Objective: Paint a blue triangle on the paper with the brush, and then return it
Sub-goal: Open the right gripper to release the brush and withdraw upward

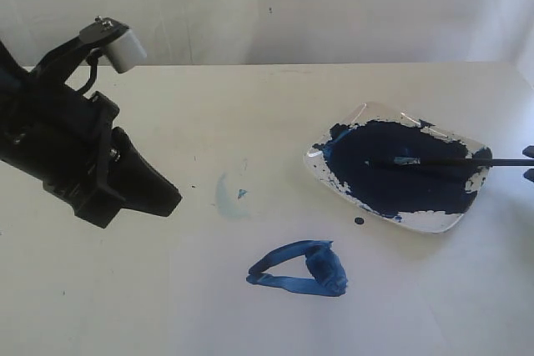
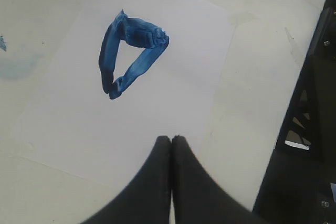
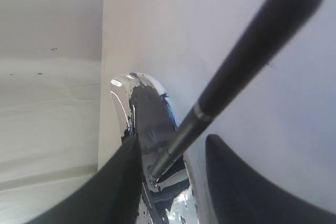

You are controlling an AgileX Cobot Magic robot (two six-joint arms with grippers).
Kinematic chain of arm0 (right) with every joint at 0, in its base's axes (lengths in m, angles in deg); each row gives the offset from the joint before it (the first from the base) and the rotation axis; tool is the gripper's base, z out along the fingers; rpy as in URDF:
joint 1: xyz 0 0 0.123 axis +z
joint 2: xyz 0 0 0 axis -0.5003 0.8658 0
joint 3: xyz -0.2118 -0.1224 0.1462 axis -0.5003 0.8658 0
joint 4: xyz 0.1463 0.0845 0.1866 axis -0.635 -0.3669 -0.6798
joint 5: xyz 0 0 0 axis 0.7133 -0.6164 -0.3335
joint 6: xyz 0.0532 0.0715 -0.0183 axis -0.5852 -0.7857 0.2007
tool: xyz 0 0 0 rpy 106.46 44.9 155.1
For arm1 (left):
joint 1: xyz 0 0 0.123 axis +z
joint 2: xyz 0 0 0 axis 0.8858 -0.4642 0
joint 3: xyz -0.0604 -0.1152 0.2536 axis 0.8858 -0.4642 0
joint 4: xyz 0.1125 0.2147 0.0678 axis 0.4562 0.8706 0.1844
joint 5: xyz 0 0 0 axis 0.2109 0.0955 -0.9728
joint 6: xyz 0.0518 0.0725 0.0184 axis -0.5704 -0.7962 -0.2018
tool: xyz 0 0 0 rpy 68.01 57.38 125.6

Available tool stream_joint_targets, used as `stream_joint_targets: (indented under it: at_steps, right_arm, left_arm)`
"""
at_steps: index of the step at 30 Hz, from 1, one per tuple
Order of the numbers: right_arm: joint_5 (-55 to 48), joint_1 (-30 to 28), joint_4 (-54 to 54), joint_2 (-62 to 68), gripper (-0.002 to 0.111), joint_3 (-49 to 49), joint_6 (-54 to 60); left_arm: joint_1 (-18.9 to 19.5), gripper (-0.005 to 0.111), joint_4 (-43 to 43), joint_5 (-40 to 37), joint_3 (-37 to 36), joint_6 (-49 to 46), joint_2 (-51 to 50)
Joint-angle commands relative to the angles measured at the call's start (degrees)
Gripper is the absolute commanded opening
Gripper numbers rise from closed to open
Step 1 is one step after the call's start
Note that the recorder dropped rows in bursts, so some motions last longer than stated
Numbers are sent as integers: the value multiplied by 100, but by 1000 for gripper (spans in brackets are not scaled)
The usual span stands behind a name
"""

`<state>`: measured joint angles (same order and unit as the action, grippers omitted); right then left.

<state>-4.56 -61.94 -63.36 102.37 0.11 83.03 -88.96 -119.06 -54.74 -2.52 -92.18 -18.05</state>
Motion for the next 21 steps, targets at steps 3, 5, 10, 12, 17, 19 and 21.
stream_joint_targets:
  at_steps: [3,5,10,12,17,19,21]
  right_arm:
    - [-40,17,32,2,41,22,71]
    - [-222,17,32,2,41,22,71]
    - [-650,17,68,-9,41,22,71]
    - [-696,17,182,-31,41,22,31]
    - [-696,-4,643,-121,41,22,-142]
    - [-696,-7,813,-145,41,22,-142]
    - [-696,-7,860,-159,41,32,-142]
  left_arm:
    - [17,0,-103,-121,-45,31,66]
    - [17,0,-103,-121,-45,31,66]
    - [17,0,-126,-121,-45,31,66]
    - [17,0,-126,-121,-45,31,66]
    - [17,0,-126,-121,-45,31,66]
    - [17,0,-126,-121,-45,31,66]
    - [17,0,-124,-121,-45,16,66]
